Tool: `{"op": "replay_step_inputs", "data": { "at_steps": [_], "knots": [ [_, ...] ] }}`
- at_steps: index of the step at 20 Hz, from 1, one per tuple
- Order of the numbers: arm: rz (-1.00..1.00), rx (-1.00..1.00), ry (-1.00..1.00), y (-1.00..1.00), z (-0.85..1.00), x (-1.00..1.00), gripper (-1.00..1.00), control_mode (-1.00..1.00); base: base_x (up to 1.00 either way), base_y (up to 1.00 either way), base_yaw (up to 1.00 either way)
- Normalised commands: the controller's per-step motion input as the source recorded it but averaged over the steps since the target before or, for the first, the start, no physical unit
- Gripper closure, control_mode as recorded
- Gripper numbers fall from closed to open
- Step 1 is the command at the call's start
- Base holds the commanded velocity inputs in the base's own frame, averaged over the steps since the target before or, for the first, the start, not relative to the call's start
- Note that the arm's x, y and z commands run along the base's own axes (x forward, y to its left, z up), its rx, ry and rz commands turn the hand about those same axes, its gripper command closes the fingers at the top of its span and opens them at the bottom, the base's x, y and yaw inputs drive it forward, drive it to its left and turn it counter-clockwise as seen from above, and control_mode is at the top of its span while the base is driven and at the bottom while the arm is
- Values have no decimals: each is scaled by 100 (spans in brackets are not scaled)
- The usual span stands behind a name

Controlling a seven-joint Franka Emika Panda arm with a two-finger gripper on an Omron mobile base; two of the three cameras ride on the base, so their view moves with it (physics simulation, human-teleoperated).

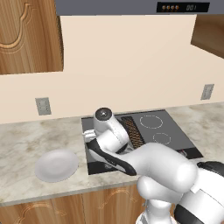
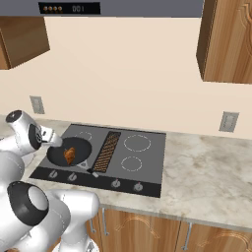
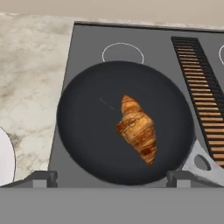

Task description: Pick the croissant and place it on the pan. Then turn on the stove to warm the croissant.

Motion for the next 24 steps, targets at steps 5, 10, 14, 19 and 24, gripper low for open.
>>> {"op": "replay_step_inputs", "data": {
  "at_steps": [5, 10, 14, 19, 24],
  "knots": [
    [3, 0, 0, 0, -19, -5, -100, -100, 0, 0, 0],
    [11, 0, 5, 0, -56, -49, -100, -100, 0, 0, 0],
    [2, 0, 1, -1, -10, -7, -100, -100, 0, 0, 0],
    [4, 0, 0, -12, -42, -19, -100, -100, 0, 0, 0],
    [2, 0, 0, -2, -19, -13, -100, -100, 0, 0, 0]
  ]
}}
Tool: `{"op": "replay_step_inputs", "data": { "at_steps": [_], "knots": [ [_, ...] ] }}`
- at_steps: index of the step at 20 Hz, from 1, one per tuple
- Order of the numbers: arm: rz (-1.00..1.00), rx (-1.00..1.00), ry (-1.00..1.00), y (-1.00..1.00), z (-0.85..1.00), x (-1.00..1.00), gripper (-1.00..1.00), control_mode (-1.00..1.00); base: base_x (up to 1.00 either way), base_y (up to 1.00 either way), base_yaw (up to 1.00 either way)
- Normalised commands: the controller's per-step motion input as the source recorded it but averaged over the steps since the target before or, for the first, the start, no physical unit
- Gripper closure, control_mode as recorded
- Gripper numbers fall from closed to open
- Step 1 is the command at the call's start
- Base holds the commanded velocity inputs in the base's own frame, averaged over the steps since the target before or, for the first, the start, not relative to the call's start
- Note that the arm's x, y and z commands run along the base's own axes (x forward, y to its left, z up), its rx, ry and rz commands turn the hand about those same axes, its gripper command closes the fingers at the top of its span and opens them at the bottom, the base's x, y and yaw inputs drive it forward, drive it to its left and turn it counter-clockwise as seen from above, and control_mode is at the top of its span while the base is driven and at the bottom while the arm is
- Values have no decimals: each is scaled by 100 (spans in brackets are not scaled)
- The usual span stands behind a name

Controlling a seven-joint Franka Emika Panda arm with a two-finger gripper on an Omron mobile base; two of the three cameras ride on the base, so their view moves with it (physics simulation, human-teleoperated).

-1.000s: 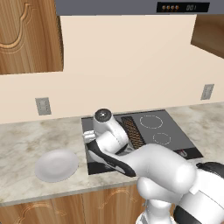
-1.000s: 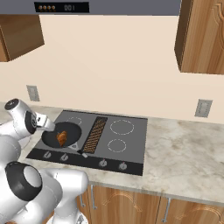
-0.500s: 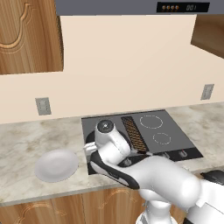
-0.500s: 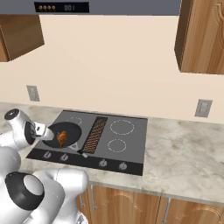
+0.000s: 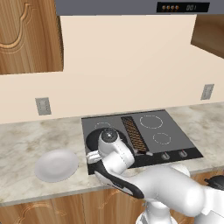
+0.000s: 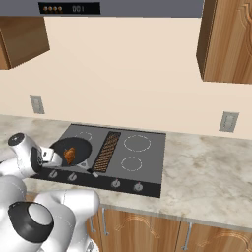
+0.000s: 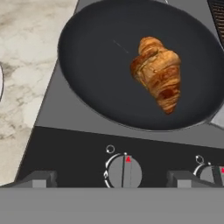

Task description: Pick the croissant and place it on the pan. Then turn on the stove to warm the croissant.

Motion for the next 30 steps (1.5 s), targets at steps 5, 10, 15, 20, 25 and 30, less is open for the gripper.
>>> {"op": "replay_step_inputs", "data": {
  "at_steps": [5, 10, 15, 20, 25, 30],
  "knots": [
    [2, 0, 0, -7, -25, -1, -100, -100, 0, 0, 0],
    [2, 0, 0, -9, -21, 0, -100, -100, 0, 0, 0],
    [0, 0, 0, 0, -8, 0, -100, -100, 0, 0, 0],
    [0, 0, 0, 0, -17, 0, -100, -100, 0, 0, 0],
    [0, 0, 0, 0, -3, 0, -100, -100, 0, 0, 0],
    [0, 0, 0, 0, -37, 1, -100, -100, 0, 0, 0]
  ]
}}
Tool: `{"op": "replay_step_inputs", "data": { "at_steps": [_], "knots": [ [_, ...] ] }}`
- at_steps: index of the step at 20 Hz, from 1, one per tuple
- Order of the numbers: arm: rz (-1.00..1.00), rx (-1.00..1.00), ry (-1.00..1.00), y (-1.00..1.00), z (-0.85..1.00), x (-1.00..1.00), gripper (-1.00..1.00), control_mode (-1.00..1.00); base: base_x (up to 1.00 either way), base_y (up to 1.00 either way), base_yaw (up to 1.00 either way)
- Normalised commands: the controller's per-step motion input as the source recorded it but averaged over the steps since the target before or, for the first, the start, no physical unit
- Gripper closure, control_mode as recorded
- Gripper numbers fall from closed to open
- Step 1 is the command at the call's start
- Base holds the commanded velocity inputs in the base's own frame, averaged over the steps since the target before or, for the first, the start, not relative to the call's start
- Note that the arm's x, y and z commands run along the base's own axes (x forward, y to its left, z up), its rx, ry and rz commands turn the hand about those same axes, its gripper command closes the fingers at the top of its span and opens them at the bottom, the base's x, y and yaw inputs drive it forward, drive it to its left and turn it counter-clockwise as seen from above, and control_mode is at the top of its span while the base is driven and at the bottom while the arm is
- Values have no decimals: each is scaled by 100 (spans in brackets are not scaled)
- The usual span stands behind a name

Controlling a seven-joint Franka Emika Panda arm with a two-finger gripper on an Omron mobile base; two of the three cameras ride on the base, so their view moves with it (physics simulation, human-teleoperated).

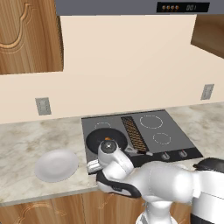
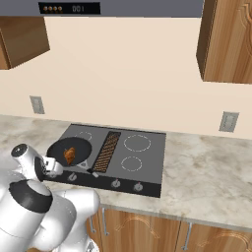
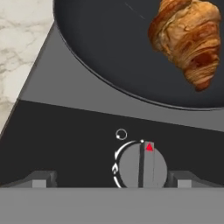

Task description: Pick the croissant and place it on the pan. Then turn on the stove to warm the croissant.

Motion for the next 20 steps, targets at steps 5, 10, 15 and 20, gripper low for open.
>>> {"op": "replay_step_inputs", "data": {
  "at_steps": [5, 10, 15, 20],
  "knots": [
    [0, 0, 0, -7, -33, 2, -100, -100, 0, 0, 0],
    [0, 0, 0, -21, -1, 3, -100, -100, 0, 0, 0],
    [0, 0, 0, -22, -15, 0, -100, -100, 0, 0, 0],
    [0, 0, 0, -10, -56, 0, 100, -100, 0, 0, 0]
  ]
}}
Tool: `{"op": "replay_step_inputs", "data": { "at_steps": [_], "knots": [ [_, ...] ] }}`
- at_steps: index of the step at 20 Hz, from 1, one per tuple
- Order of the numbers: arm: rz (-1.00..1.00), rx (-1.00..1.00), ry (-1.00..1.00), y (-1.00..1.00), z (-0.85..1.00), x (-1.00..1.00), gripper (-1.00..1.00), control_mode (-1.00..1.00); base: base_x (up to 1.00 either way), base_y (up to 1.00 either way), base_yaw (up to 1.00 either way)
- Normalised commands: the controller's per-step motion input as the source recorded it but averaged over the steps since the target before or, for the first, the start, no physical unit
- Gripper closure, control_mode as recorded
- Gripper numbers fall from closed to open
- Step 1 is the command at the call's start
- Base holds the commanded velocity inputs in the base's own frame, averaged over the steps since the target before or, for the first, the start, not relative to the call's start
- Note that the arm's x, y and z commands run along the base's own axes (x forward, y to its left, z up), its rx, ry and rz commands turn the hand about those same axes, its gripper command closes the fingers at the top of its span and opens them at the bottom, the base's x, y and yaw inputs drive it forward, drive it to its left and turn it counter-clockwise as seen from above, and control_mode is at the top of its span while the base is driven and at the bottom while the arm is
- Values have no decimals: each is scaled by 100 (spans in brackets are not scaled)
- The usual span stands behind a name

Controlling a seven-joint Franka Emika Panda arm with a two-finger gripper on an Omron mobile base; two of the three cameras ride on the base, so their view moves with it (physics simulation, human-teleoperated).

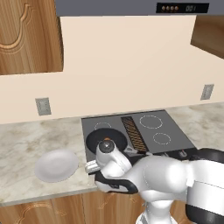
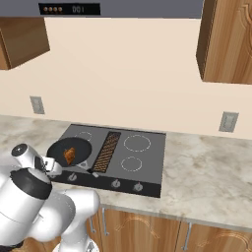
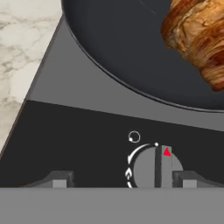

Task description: Pick the croissant and place it on the pan. Then turn on the stove to warm the croissant.

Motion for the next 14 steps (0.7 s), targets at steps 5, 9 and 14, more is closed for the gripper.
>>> {"op": "replay_step_inputs", "data": {
  "at_steps": [5, 9, 14],
  "knots": [
    [0, 0, 0, -27, -39, 0, 100, -100, 0, 0, 0],
    [0, 0, 0, -30, -33, 0, 100, -100, 0, 0, 0],
    [4, 0, 0, -28, -41, 0, 100, -100, 0, 0, 0]
  ]
}}
